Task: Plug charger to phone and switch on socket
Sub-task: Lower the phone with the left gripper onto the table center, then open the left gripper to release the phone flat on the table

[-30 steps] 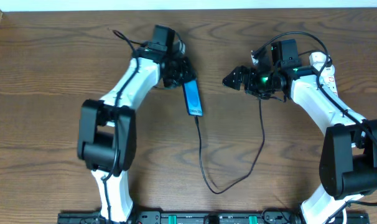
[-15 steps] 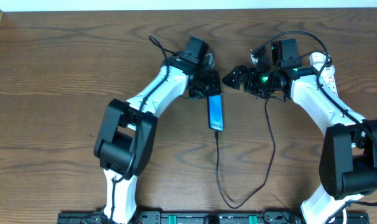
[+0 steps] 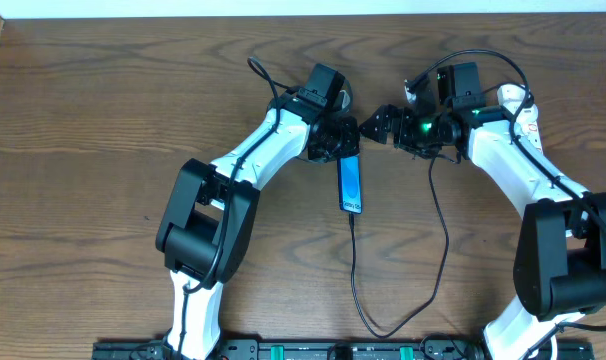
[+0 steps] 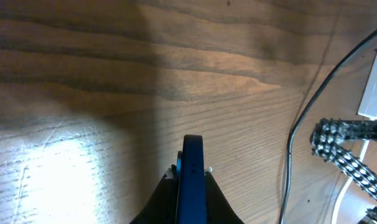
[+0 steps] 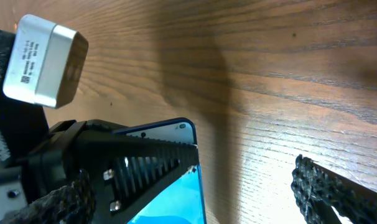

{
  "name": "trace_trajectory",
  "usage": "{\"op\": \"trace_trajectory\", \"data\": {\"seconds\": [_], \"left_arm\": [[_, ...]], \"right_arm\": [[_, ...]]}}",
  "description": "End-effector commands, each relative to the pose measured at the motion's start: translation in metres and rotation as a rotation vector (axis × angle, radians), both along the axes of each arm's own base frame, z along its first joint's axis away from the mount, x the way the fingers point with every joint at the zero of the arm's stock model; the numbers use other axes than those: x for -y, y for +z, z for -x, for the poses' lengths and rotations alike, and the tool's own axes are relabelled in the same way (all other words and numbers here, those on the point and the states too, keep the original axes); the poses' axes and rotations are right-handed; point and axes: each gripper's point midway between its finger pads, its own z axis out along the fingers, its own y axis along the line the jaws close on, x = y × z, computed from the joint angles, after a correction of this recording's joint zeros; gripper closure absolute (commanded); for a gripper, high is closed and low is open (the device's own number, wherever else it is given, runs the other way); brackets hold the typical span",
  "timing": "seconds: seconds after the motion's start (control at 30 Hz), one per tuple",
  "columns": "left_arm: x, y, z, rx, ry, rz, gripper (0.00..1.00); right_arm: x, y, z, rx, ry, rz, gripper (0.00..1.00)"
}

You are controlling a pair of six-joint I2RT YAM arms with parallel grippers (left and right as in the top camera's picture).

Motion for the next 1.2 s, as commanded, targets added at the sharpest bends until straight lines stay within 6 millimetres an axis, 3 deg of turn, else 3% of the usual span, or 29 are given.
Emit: {"op": "trace_trajectory", "data": {"seconds": [0.0,0.13,0.6,0.77,0.93,1.17], "left_arm": [[-0.002,-0.016,-0.003,-0.026,0.018,-0.018,0.93],[-0.004,-0.035,0.001,-0.065,0.018,-0.035,0.93],[-0.018,-0.035,-0.01,-0.066,0.056,-0.032,0.92],[-0.017,-0.035,-0.01,-0.066,0.055,-0.032,0.77],[-0.017,-0.035,-0.01,-0.065,0.055,-0.032,0.76],[-0.018,-0.035,-0.01,-0.065,0.055,-0.033,0.66]], "right_arm": [[-0.002,0.012,0.0,0.036,0.019,-0.011,0.01],[-0.002,0.012,0.0,0.035,0.019,-0.011,0.01],[-0.001,0.011,-0.001,0.037,0.015,-0.003,0.01],[0.0,0.011,-0.001,0.037,0.012,0.002,0.01],[0.0,0.011,-0.001,0.037,0.012,0.002,0.01],[0.0,0.011,-0.001,0.037,0.011,0.002,0.01]]}}
